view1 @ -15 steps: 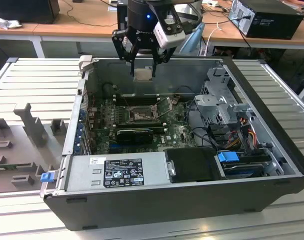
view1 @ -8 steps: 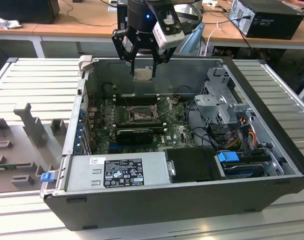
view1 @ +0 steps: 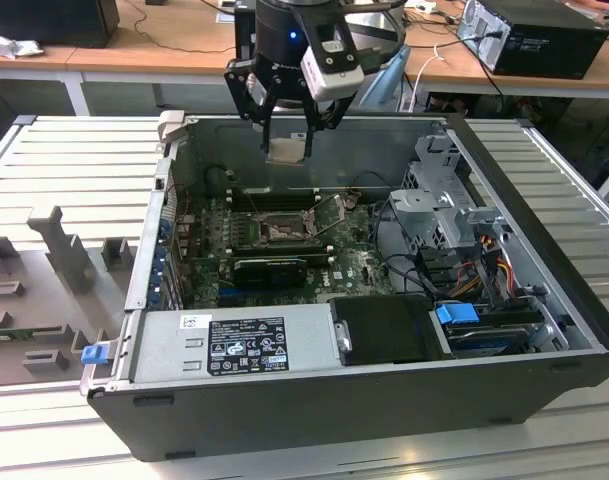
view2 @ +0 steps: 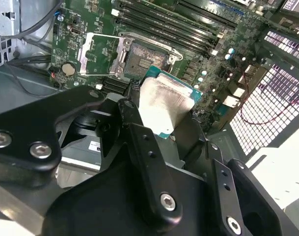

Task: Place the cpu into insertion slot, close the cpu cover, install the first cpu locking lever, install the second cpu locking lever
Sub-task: 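Place the cpu into insertion slot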

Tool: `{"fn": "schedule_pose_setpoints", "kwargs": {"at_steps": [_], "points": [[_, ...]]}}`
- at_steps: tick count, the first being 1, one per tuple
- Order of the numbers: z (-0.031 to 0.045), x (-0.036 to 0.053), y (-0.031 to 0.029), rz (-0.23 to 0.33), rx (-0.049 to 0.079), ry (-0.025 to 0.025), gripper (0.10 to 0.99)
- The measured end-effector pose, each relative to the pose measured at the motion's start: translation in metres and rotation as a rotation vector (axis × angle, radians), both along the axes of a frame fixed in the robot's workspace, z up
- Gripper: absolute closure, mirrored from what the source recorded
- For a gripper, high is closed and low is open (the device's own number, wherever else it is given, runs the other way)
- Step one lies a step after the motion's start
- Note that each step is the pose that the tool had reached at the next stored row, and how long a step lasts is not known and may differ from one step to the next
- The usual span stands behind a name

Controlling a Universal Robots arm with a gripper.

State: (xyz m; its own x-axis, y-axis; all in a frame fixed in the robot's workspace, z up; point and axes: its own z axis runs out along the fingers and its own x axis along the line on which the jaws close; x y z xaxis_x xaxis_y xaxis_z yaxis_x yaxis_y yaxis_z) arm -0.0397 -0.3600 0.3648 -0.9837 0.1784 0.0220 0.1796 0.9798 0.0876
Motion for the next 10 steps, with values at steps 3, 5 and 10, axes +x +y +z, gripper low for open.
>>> {"fn": "schedule_pose_setpoints", "kwargs": {"at_steps": [3,5,10], "points": [[-0.0010,0.0002,-0.0001,-0.006,-0.001,0.0035,0.561],[-0.0011,0.0003,0.0000,-0.013,-0.001,0.0033,0.561],[-0.0011,0.0003,0.0000,-0.041,-0.002,0.0033,0.561]]}}
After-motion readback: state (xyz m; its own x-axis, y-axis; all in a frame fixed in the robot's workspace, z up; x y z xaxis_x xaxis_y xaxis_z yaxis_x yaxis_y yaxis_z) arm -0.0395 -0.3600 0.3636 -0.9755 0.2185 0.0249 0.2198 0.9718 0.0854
